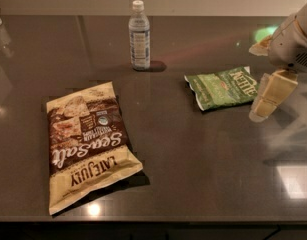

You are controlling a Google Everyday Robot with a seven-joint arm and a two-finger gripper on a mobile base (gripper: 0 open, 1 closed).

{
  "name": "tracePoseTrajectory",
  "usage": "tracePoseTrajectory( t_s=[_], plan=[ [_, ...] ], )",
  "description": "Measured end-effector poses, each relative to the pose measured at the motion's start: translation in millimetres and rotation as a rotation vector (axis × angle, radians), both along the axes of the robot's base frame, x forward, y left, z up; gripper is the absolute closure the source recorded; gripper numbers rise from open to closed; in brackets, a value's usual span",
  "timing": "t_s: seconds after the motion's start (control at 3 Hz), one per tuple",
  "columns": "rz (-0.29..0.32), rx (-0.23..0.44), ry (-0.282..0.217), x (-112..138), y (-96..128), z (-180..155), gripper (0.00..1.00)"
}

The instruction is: Move green jalapeno chip bag near brown chip bag

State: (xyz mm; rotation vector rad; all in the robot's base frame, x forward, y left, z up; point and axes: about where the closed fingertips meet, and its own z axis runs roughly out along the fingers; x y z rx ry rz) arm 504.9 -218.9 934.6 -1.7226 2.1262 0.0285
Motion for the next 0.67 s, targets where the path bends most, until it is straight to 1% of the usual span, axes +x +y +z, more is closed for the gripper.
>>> tracePoseTrajectory(
  t_s=[0.33,0.67],
  plan=[
    [-0.014,0.021,0.006,29,-5,-20,0.0],
    [-0.036,0.041,0.049,59,-13,-44,0.0]
  ],
)
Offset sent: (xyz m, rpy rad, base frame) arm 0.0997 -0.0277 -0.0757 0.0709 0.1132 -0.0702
